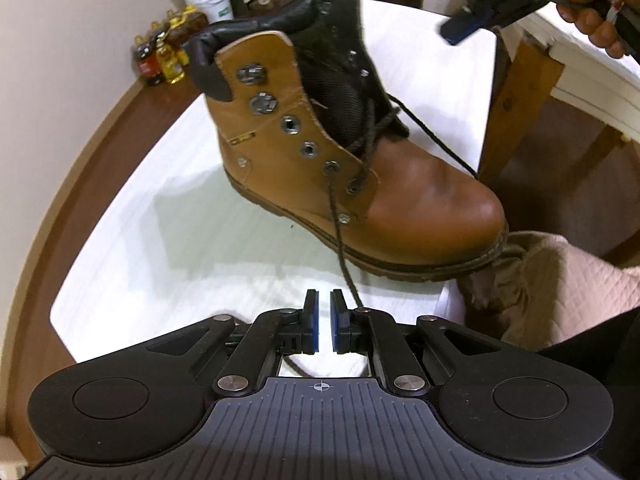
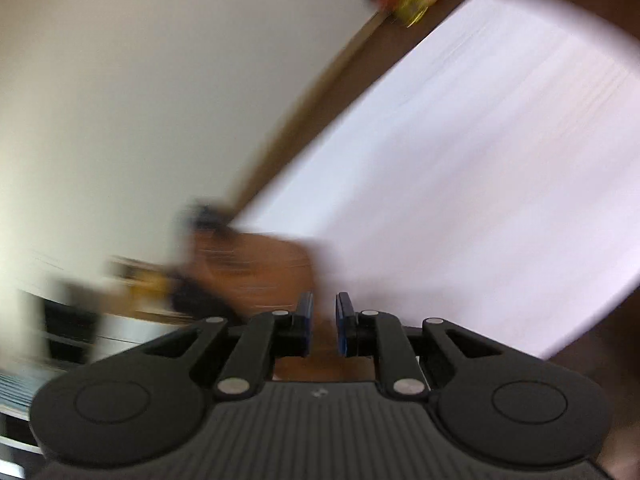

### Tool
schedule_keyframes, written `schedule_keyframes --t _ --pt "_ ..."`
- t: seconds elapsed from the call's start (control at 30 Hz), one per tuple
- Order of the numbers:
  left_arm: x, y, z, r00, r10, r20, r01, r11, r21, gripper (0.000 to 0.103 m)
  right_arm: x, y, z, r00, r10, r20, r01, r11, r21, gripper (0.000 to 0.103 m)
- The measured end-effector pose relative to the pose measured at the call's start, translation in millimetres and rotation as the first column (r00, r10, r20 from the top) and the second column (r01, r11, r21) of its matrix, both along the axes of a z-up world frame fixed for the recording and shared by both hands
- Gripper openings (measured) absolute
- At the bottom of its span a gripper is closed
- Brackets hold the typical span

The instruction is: Lace up shoes with both hands

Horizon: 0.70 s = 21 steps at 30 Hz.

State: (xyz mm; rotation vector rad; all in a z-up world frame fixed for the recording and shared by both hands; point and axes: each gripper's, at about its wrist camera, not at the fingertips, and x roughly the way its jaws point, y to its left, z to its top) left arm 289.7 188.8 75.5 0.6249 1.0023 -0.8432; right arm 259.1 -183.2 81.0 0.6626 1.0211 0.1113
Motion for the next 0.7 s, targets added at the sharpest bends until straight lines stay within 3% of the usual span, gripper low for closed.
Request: schedule_keyframes --t 0.07,0.13,0.23,0.33,0.43,0.47,0.57,0.7 --pt "-1 -5 -1 1.000 -0.011 -0.006 0.011 1.000 -0.006 0.007 -15 -12 -2 0.999 0.006 -0.041 -0.011 0.994 -0.112 0.015" --pt "-3 -9 -1 1.000 -0.023 -0.005 0.023 1.000 -0.002 0.008 -24 -10 -9 0.998 0.047 -0.048 -0.054 0.988 -0.147 0.020" --pt "-6 -15 2 0.999 -0.044 -0.003 0.044 0.999 0.003 0.008 -30 22 -18 0.973 0.228 -0.024 -0.229 0.955 -0.187 0.028" --pt "-9 -20 4 0.998 -0.057 0.000 0.057 0.998 0.021 0.008 -28 64 -31 0.909 0.416 -0.019 -0.408 0.882 -0.236 0.028" --pt "-13 -22 6 0.998 -0.058 0.002 0.058 0.998 0.039 0.008 -22 106 -44 0.818 0.575 -0.020 -0.547 0.766 -0.338 0.027" --pt "-14 -21 7 0.998 -0.058 0.002 0.058 0.997 0.043 0.008 -21 109 -44 0.814 0.581 -0.015 -0.548 0.759 -0.352 0.022" --pt "-17 -20 7 0.998 -0.058 -0.002 0.058 0.997 0.051 0.008 -15 109 -45 0.823 0.568 -0.008 -0.534 0.770 -0.349 0.021" --pt "-22 -18 6 0.998 -0.061 -0.007 0.061 0.996 0.059 0.008 3 105 -50 0.866 0.497 0.058 -0.469 0.846 -0.253 0.023"
